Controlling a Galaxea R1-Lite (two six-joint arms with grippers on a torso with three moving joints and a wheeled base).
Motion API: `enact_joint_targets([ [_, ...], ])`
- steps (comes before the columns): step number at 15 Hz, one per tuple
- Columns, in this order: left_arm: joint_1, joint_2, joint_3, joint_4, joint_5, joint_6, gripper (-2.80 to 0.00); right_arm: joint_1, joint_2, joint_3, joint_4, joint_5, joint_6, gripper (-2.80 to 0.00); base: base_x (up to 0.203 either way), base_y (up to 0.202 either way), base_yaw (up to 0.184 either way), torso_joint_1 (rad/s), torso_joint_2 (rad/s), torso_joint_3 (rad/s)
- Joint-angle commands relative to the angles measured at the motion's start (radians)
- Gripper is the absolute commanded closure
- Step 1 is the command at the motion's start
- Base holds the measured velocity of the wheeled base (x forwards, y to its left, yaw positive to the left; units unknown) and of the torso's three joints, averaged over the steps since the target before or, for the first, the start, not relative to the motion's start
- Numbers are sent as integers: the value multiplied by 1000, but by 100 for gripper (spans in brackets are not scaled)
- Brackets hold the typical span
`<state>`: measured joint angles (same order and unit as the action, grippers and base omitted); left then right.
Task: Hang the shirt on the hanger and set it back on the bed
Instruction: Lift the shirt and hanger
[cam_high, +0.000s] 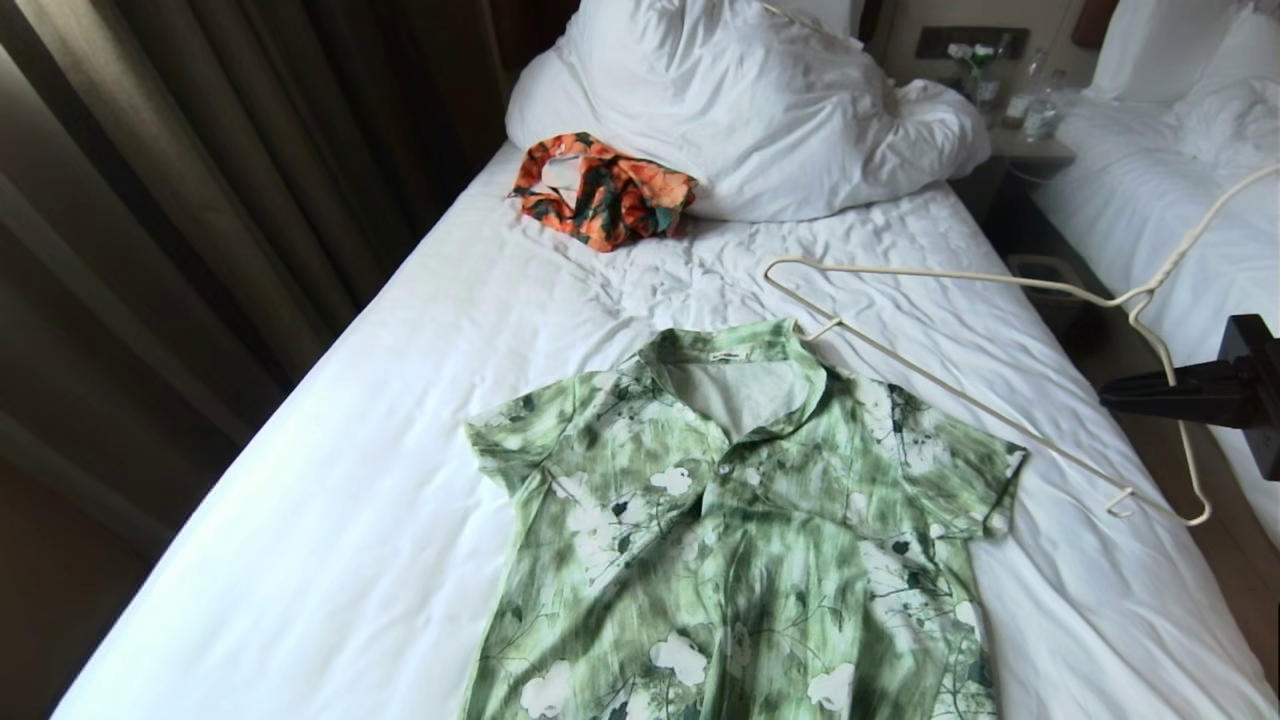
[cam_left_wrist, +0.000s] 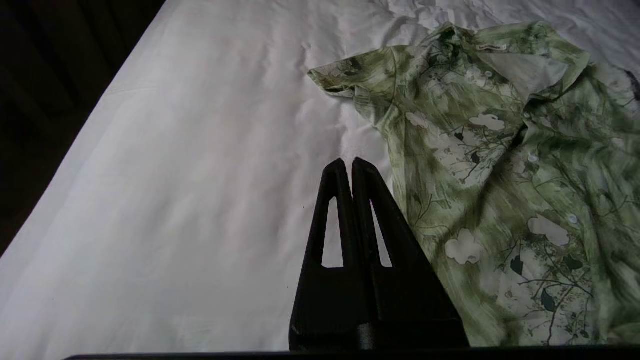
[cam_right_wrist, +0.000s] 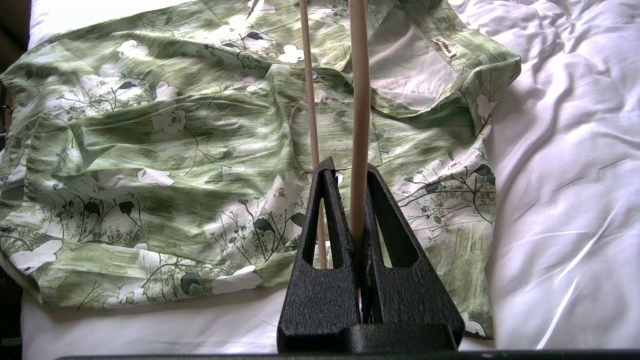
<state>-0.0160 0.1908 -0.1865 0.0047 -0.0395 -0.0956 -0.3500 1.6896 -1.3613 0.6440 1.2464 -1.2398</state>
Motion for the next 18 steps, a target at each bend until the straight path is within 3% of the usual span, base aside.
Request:
enact_joint_targets([
  [1, -41, 271, -80, -10, -39, -29, 0, 0, 1, -2, 3, 7, -7, 0, 0, 0, 0, 0, 0, 0],
  [3, -80, 483, -125, -69, -90, -69, 0, 0, 1, -2, 3, 7, -7, 0, 0, 0, 0, 0, 0, 0],
  [7, -110, 954, -185, -300, -188, -110, 0, 0, 20, -22, 2, 6, -6, 0, 0, 0, 0, 0, 0, 0],
  [12, -120, 1464, -355, -537, -240, -133, 0, -8, 56, -56, -1, 5, -6, 0, 0, 0, 0, 0, 0, 0],
  [15, -191, 1617, -591, -571, -252, -206, 0, -9, 77, -67, -1, 4, -6, 0, 0, 0, 0, 0, 0, 0],
  [18, -273, 1727, -805, -480, -257, -242, 0, -7, 93, -70, -4, 4, -6, 0, 0, 0, 0, 0, 0, 0],
])
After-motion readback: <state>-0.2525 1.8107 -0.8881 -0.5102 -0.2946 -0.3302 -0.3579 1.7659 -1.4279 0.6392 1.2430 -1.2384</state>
